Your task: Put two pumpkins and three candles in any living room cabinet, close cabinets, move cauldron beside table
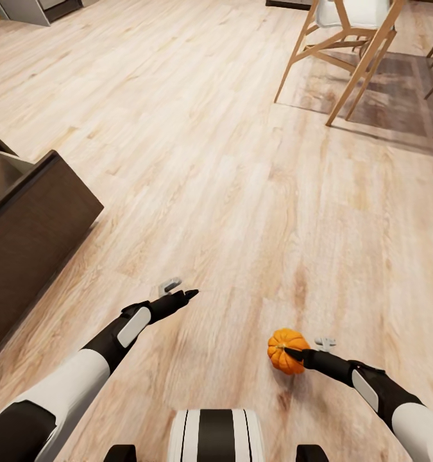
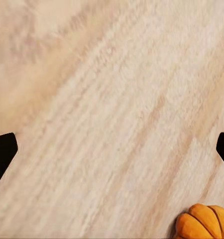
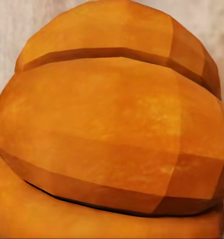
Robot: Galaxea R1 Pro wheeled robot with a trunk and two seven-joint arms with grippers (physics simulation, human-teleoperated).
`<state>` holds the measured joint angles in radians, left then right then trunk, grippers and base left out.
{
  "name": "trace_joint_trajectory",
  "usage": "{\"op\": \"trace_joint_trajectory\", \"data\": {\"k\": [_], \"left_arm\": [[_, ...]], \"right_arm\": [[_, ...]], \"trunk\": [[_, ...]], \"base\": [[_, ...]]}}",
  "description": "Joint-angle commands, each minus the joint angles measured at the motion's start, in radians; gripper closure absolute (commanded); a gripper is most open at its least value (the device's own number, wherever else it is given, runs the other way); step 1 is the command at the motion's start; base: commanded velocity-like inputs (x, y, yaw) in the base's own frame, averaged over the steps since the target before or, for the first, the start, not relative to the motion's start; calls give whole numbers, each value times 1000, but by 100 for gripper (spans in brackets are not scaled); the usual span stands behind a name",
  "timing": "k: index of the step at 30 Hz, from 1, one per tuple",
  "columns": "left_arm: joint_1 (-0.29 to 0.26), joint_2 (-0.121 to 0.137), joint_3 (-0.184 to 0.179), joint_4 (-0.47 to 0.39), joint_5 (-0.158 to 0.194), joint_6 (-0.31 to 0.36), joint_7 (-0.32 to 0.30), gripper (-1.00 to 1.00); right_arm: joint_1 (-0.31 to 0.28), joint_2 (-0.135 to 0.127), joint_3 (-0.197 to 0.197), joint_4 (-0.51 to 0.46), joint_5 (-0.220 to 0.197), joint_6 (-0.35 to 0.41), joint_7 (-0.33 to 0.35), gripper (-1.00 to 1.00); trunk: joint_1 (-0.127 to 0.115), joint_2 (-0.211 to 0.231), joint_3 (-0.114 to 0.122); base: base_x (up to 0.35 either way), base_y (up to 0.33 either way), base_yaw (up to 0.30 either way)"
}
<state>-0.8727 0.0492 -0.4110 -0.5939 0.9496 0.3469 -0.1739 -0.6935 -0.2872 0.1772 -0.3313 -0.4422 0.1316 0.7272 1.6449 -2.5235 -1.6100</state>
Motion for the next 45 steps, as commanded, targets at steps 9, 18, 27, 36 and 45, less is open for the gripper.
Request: {"op": "trace_joint_trajectory", "data": {"k": [9,18,27,36,45], "left_arm": [[0,0,1,0,0,0,-1,-100],[0,0,1,0,0,1,-1,-100],[0,0,2,-1,0,1,-1,-100],[0,1,3,-1,0,1,-1,-100],[0,12,7,-1,1,1,0,-100]], "right_arm": [[0,-3,1,-2,7,0,-40,100],[2,-7,-2,-91,-3,5,69,100],[2,-12,-7,-95,-5,6,274,100],[2,-41,-12,-93,-13,11,384,100],[2,-39,-73,-95,-8,88,383,100]], "trunk": [[0,0,0],[0,0,0],[0,0,0],[0,0,0],[0,0,0]], "base": [[0,0,27],[0,0,0],[0,0,0],[0,0,0],[0,0,0]]}}
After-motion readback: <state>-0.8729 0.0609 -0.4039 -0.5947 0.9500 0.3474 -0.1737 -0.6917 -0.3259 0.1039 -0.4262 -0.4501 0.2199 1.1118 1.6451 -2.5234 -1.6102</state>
